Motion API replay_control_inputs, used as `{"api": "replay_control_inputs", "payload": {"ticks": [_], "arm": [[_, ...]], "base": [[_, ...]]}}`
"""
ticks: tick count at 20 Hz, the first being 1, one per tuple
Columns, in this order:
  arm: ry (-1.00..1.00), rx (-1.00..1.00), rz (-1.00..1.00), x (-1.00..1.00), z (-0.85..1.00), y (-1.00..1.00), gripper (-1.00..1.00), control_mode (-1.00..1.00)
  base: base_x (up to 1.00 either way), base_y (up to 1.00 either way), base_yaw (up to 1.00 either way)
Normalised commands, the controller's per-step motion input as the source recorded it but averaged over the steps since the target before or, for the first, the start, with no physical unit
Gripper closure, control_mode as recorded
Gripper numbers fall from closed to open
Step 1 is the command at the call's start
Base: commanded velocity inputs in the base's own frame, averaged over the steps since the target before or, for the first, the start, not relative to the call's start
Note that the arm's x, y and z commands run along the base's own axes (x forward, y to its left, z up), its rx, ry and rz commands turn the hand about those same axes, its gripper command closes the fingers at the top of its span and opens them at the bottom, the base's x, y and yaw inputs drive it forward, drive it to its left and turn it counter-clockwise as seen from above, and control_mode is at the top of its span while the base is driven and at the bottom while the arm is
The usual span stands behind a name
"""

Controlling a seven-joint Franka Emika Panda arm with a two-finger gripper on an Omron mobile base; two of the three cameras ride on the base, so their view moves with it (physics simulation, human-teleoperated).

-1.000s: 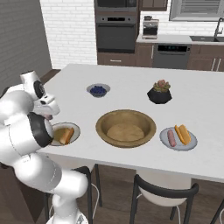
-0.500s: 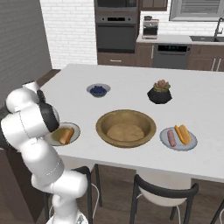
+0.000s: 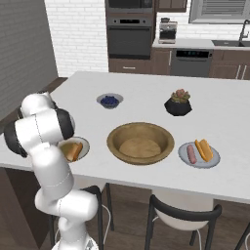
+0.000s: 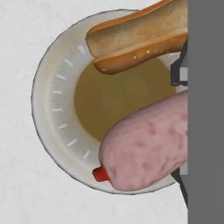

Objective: Place one bun and one sausage from the bowl on each plate.

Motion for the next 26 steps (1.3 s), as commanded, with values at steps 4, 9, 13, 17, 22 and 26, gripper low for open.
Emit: {"api": "replay_control_inputs", "payload": {"ticks": [4,9,13,17,22,26], "arm": [[0.0,0.0,0.0,0.01,-0.45,0.0,1.0,-1.0],[0.0,0.0,0.0,0.09,-0.18,-0.04,1.0,-1.0],[0.0,0.0,0.0,0.09,-0.19,-0.17,1.0,-1.0],[0.0,0.0,0.0,0.01,-0.24,-0.09,1.0,-1.0],[0.0,0.0,0.0,0.04,-0.06,0.0,-1.0,-1.0],[0.0,0.0,0.0,0.01,0.0,0.0,-1.0,-1.0]], "base": [[0.0,0.0,0.0],[0.0,0.0,0.0],[0.0,0.0,0.0],[0.0,0.0,0.0],[0.0,0.0,0.0],[0.0,0.0,0.0]]}}
